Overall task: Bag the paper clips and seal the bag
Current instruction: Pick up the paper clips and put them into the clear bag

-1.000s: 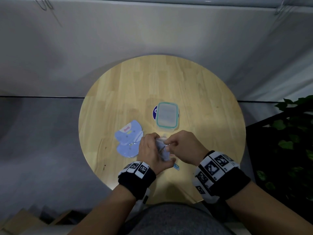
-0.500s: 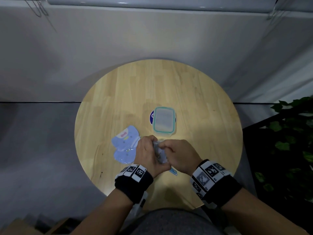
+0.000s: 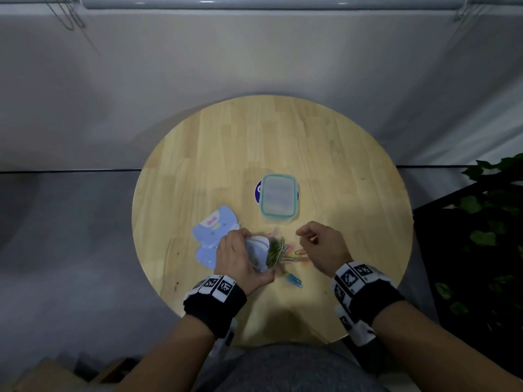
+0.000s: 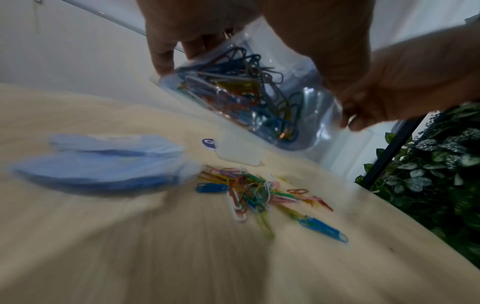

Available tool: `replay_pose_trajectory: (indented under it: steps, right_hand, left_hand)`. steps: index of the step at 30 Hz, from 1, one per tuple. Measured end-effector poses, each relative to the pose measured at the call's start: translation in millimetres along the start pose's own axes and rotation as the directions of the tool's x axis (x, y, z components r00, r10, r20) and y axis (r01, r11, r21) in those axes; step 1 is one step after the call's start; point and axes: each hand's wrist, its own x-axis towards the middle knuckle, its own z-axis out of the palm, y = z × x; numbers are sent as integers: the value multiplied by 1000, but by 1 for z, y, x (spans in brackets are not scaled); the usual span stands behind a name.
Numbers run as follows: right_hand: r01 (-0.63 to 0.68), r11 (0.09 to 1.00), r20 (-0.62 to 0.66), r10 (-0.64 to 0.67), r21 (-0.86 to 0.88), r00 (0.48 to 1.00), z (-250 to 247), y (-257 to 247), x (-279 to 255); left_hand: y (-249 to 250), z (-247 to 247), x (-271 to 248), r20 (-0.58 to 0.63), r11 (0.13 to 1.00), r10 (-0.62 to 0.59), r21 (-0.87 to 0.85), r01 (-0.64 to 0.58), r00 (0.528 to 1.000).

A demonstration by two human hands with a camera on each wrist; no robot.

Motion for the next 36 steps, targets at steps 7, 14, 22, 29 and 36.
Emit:
replay_pose_trajectory:
  steps: [7,14,22,29,36]
  right_hand:
    - [28,878,346,159,-478,925,25,51,23]
    - [123,808,333,95,-577,938,57,51,12]
    - [162,818,259,-16,-553,966,75,52,-10]
    - [61,871,211,49,-487,976,62,46,-9]
    - [-242,964,86,234,107,969,30,13,-5]
  left_hand:
    - [-21,-2,-19,77,996,-56,71,51,995]
    - [-30,-8,-27,70,995,-50,94,43,996]
    - [-36,-7,-28,106,994,-52,103,41,993]
    - [-37,-2,-22,153,992,-32,124,13,988]
    - [-26,10,-14,168,997,4,76,-17,986]
